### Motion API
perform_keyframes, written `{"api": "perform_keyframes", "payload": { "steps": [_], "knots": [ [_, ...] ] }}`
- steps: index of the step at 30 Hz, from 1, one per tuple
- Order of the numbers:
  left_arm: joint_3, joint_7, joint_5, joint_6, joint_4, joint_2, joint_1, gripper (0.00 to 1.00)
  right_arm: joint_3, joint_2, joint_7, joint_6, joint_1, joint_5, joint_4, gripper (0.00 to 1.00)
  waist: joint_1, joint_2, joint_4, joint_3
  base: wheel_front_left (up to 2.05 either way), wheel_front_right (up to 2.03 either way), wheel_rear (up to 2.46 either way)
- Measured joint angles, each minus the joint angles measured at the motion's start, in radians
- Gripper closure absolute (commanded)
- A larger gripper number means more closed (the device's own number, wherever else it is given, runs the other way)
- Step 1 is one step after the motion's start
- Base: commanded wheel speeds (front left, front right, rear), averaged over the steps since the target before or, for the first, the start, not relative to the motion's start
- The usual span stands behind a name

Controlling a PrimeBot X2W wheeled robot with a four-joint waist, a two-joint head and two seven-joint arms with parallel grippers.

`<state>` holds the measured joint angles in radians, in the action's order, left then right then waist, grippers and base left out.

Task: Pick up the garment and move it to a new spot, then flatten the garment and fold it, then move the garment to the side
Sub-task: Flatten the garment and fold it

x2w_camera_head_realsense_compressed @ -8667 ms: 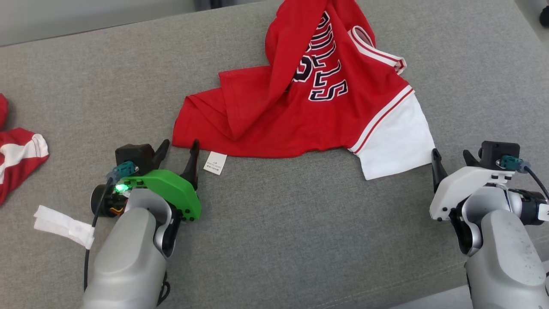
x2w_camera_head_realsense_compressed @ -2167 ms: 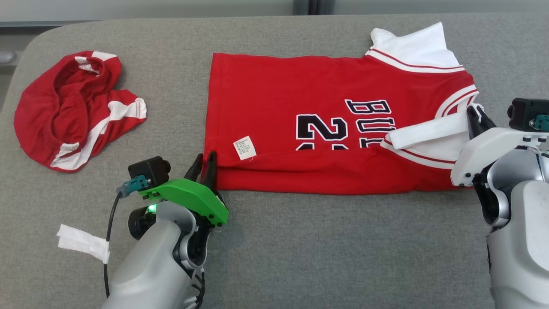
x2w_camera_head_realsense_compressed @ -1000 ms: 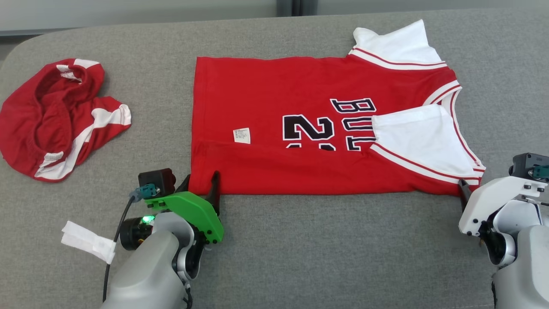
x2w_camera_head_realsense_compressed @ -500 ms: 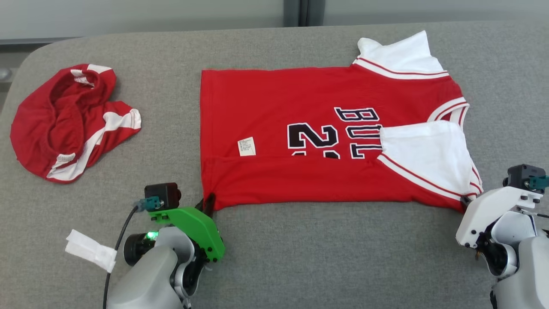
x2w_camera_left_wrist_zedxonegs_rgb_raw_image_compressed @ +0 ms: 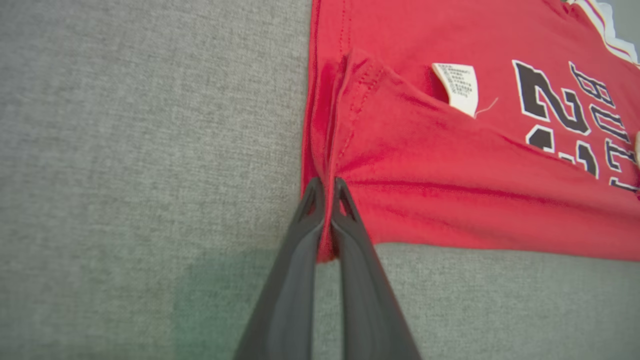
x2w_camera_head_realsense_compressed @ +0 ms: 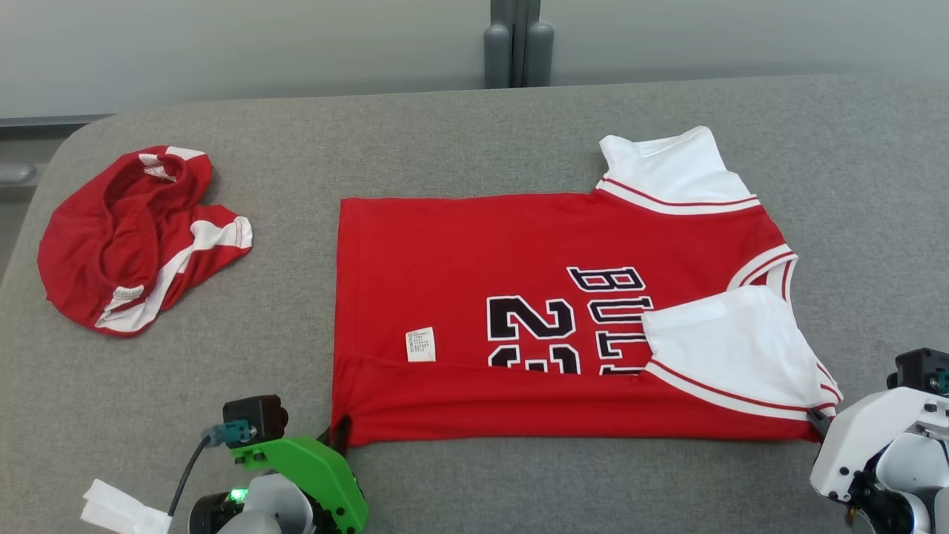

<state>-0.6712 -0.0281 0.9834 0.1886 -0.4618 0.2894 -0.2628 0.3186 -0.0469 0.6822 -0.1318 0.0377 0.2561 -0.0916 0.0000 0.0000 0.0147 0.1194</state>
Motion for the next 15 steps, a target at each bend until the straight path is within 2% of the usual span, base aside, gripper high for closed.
{"api": "perform_keyframes", "payload": {
  "steps": [2, 3, 4, 10, 15],
  "knots": [
    [0.000, -0.016, 0.000, 0.026, 0.041, 0.014, 0.021, 1.00, 0.000, 0.000, 0.010, 0.000, -0.015, 0.010, 0.010, 1.00, 0.0000, 0.0000, 0.002, -0.002, 0.00, 0.00, 0.00],
    [0.003, -0.020, 0.003, 0.037, 0.066, 0.019, 0.031, 0.89, 0.002, 0.000, 0.012, 0.000, -0.020, 0.015, 0.016, 1.00, 0.0000, 0.0000, 0.004, -0.003, 0.00, 0.00, 0.00],
    [0.004, -0.024, 0.004, 0.045, 0.082, 0.023, 0.038, 0.00, 0.003, 0.000, 0.012, 0.000, -0.023, 0.017, 0.020, 0.00, 0.0000, 0.0000, 0.005, -0.003, 0.00, 0.00, 0.00],
    [0.017, -0.028, 0.002, 0.088, 0.160, 0.055, 0.058, 0.00, -0.006, -0.002, 0.027, 0.001, -0.027, 0.007, 0.051, 0.00, 0.0000, 0.0000, 0.007, 0.003, 0.00, 0.00, 0.00],
    [0.017, -0.064, -0.010, 0.094, 0.195, 0.076, 0.005, 0.00, -0.018, -0.002, 0.040, 0.001, 0.067, -0.047, 0.112, 0.00, 0.0000, 0.0000, 0.008, 0.022, 0.00, 0.00, 0.00]
  ]
}}
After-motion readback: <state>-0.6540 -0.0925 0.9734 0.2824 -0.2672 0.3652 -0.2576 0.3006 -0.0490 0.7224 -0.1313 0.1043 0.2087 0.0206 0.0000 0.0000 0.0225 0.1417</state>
